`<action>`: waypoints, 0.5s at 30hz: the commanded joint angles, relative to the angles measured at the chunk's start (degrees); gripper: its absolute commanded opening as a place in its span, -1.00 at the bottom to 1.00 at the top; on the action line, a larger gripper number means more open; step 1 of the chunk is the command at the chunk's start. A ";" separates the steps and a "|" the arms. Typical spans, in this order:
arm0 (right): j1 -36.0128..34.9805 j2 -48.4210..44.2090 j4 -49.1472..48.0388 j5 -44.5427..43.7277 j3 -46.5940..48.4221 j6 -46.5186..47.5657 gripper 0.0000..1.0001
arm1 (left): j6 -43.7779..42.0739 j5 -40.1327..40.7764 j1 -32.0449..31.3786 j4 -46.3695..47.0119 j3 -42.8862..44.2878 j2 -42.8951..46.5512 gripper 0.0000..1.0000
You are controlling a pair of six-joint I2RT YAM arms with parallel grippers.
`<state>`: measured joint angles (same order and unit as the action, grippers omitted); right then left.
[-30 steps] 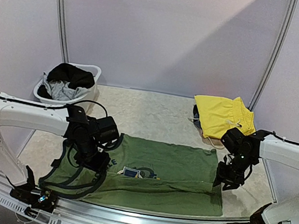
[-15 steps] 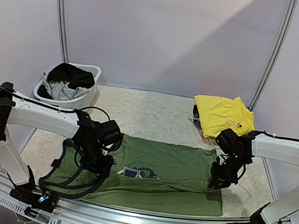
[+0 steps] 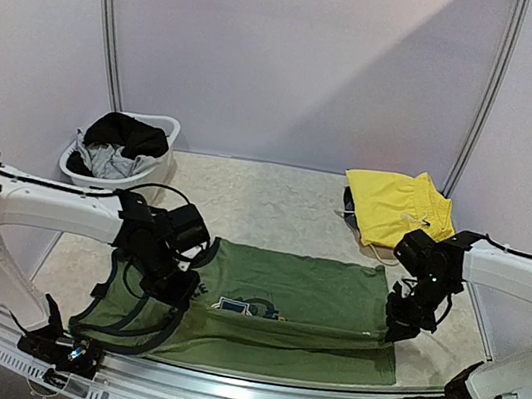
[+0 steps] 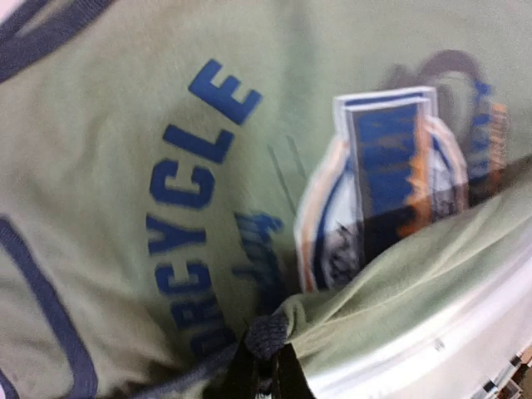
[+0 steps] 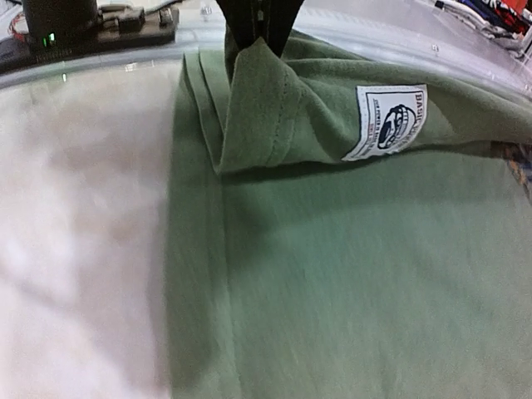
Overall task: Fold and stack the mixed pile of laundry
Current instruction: Adjust the 1/3-folded tank top at the center of the board.
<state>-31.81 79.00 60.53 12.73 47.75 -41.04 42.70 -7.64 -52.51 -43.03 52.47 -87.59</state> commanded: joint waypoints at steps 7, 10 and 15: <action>0.11 -19.49 25.14 11.10 -0.90 1.43 -1.00 | 2.33 -7.89 -2.62 -9.98 -4.05 22.53 -0.98; -0.38 -23.27 28.94 14.70 -1.03 0.95 -1.00 | 3.50 -9.43 -6.16 -10.31 -5.45 23.99 -0.96; -1.45 -28.75 34.74 19.71 -1.81 -1.62 -1.00 | 6.46 -10.77 -11.18 -10.51 -7.59 25.80 -0.95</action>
<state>-32.36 53.84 75.85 27.05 46.78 -40.86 46.17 -16.14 -60.47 -51.16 46.63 -63.57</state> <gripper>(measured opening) 0.009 0.038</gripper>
